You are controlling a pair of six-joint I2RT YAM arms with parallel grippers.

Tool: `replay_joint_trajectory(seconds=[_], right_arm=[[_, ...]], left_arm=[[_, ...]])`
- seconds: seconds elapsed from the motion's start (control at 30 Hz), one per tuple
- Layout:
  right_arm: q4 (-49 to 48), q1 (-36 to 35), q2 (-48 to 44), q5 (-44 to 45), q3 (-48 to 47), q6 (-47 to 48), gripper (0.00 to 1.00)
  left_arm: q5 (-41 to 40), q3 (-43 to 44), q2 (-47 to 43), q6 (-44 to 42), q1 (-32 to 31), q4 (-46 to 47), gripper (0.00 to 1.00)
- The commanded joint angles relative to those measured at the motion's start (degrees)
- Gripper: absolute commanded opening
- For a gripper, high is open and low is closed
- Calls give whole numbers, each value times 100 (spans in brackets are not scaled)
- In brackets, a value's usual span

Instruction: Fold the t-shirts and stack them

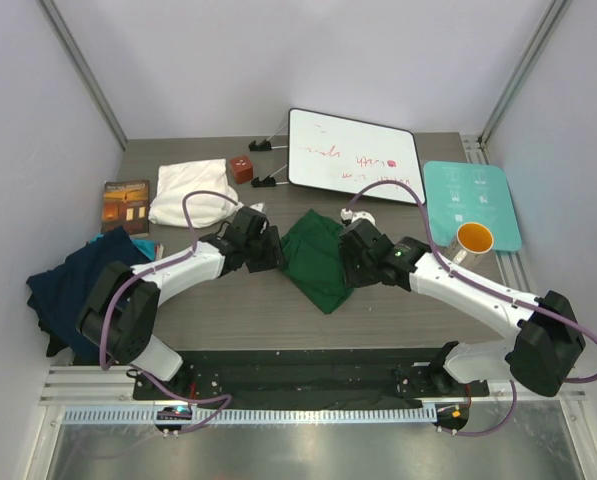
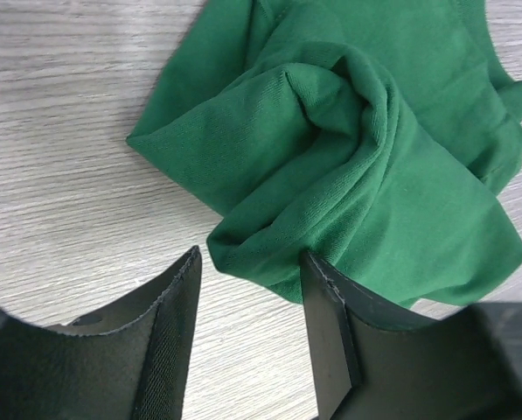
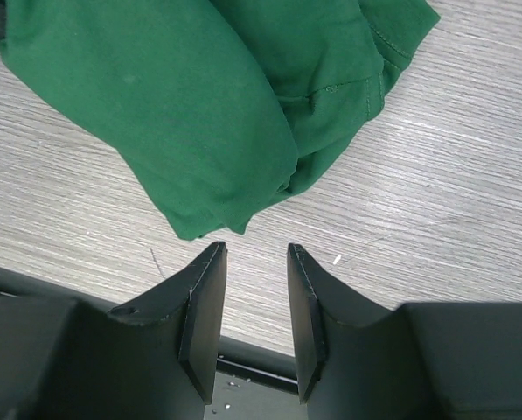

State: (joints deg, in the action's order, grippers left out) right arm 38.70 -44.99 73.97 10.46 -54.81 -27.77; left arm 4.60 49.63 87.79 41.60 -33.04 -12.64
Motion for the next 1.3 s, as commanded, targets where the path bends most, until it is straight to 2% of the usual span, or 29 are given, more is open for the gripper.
replay_joint_trajectory(seconds=[0.0,0.23,0.33,0.4,0.47,0.77,0.97,1.27], right_arm=[[-222,34,-32,18,119,-27,39],[-249,96,-181,18,286,-44,39],[-249,140,-226,9,330,-44,39],[-240,166,-226,18,357,-36,39],[-249,184,-217,-35,391,-27,39],[-363,193,-234,-9,550,-27,39],[-389,219,-401,-9,734,-44,39],[-398,245,-911,298,787,-88,39]], left_arm=[[190,284,-95,-47,-27,289,49],[462,363,63,-21,-36,464,45],[507,416,142,-12,-54,473,38],[533,442,151,-12,-63,473,16],[568,451,125,-12,-71,482,1],[559,996,18,-214,-71,227,0],[919,1743,642,-197,-80,113,0],[1034,2884,1503,-205,-212,113,1]])
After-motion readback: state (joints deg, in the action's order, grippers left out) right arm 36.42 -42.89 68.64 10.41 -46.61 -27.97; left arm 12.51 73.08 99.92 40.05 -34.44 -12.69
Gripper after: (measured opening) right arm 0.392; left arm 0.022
